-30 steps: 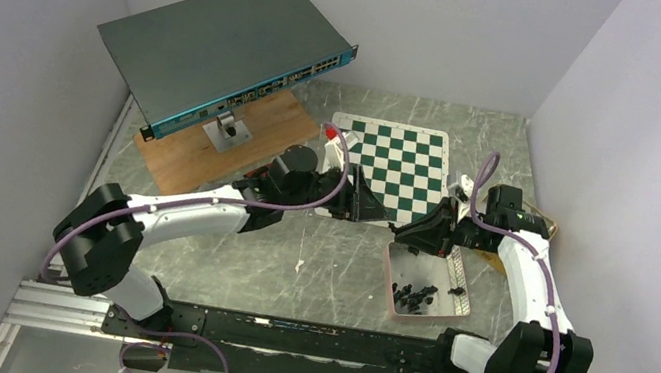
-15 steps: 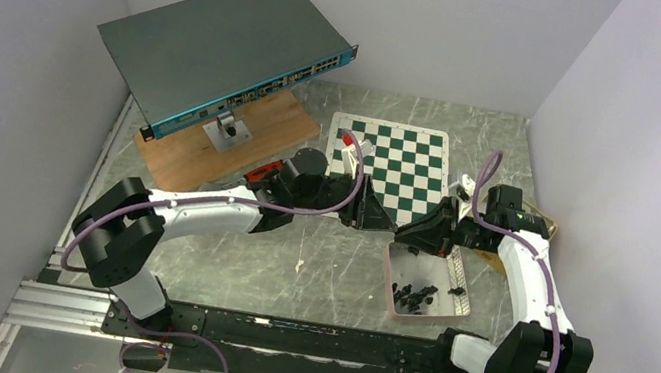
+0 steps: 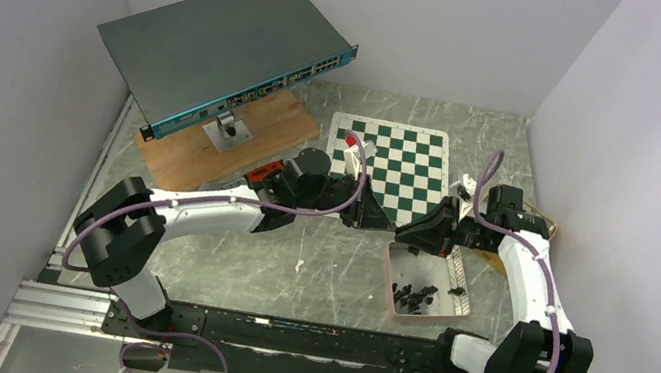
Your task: Set up the chess pieces on the board
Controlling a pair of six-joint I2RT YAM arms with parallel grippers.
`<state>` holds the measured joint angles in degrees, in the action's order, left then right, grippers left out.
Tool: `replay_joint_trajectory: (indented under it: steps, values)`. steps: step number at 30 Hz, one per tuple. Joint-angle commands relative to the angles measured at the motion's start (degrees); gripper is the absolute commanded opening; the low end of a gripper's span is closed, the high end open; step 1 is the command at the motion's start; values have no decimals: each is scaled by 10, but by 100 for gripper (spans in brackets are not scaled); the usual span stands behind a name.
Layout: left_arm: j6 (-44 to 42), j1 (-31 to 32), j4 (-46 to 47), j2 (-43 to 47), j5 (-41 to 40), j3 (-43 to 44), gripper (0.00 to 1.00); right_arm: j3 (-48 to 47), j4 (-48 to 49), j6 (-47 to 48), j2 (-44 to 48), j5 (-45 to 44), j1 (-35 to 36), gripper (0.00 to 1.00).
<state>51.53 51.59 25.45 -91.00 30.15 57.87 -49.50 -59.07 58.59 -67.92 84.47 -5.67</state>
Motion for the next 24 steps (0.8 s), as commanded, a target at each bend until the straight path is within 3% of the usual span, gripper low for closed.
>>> replay_joint_trajectory:
  steps: [1, 7, 19, 24]
  values:
    - [-21, 6, 7, 2, 0, 26, 0, -10, 11, 8, 3, 22, 4, 0]
    - [-66, 8, -19, 29, -29, 18, 0, -9, 7, 18, 5, 16, 4, 2]
    - [-174, 13, -87, 71, -100, 17, 0, -17, -48, 95, 16, -17, 3, 67]
    - [-219, 12, -128, 89, -135, 19, 0, -28, -66, 120, 14, -44, -1, 75]
